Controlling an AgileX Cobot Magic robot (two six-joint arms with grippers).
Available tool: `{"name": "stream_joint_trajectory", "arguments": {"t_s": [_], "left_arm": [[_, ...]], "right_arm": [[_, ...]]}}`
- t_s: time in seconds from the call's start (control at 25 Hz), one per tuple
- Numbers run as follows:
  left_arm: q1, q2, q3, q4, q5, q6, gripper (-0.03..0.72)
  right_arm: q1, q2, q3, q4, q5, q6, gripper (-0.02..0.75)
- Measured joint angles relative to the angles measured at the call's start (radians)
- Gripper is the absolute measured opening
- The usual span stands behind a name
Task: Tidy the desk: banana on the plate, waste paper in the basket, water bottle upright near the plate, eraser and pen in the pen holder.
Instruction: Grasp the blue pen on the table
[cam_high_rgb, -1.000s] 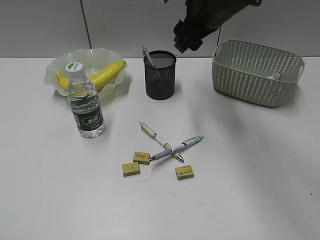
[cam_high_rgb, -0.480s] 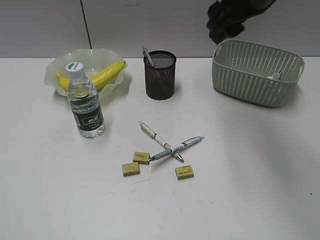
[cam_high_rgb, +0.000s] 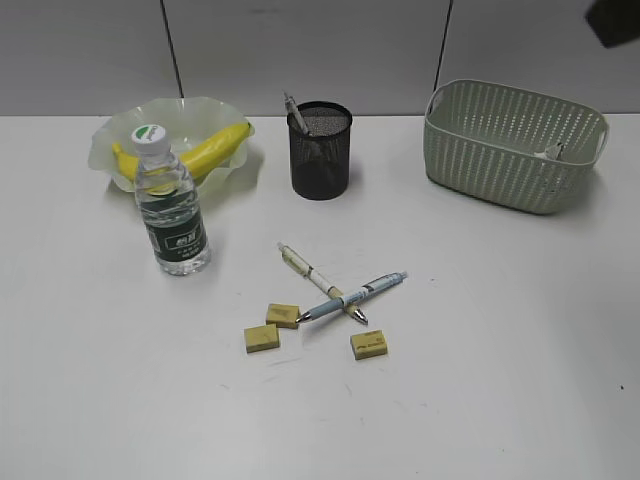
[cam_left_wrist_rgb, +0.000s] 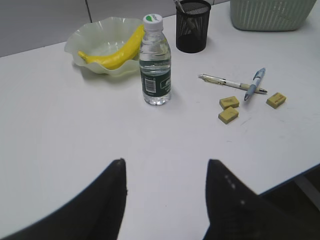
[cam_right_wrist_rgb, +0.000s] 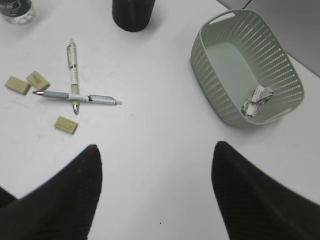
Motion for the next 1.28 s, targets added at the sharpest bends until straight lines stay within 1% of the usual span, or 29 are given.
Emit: {"name": "stream_joint_trajectory", "arguments": {"t_s": [0.12,0.32,0.48,0.76,0.88,1.0,1.2,1.28], "left_arm": [[0.0,0.0,0.0,0.0,0.0,0.0,0.384],[0.0,0.0,0.0,0.0,0.0,0.0,0.384],[0.0,0.0,0.0,0.0,0.0,0.0,0.384],[0.0,0.0,0.0,0.0,0.0,0.0,0.384],[0.0,0.005,0.0,-0.001,-0.002,0.0,0.384],[0.0,0.071,-0.001,-0.004,-0.004,0.005,0.384],[0.0,0.317,-0.036,-0.016,-0.075,0.042,0.384],[0.0,0.431,-0.059,-0.043,-0.121,0.057,0.384]], "right_arm": [[0.0,-0.169,0.144,0.03,-0.001,0.0,0.542],[0.0,-0.484,0.414,0.047,-0.009,0.0,0.542],[0.0,-0.716,0.609,0.055,-0.046,0.009,0.542],[0.0,-1.085,0.864,0.057,-0.064,0.048,0.542],[0.0,-1.198,0.899,0.059,-0.06,0.05,0.542],[0.0,-1.259,0.901,0.064,-0.061,0.051,0.542],[0.0,-1.262,0.901,0.077,-0.06,0.052,0.542],[0.0,-1.262,0.901,0.078,-0.06,0.052,0.542]]}}
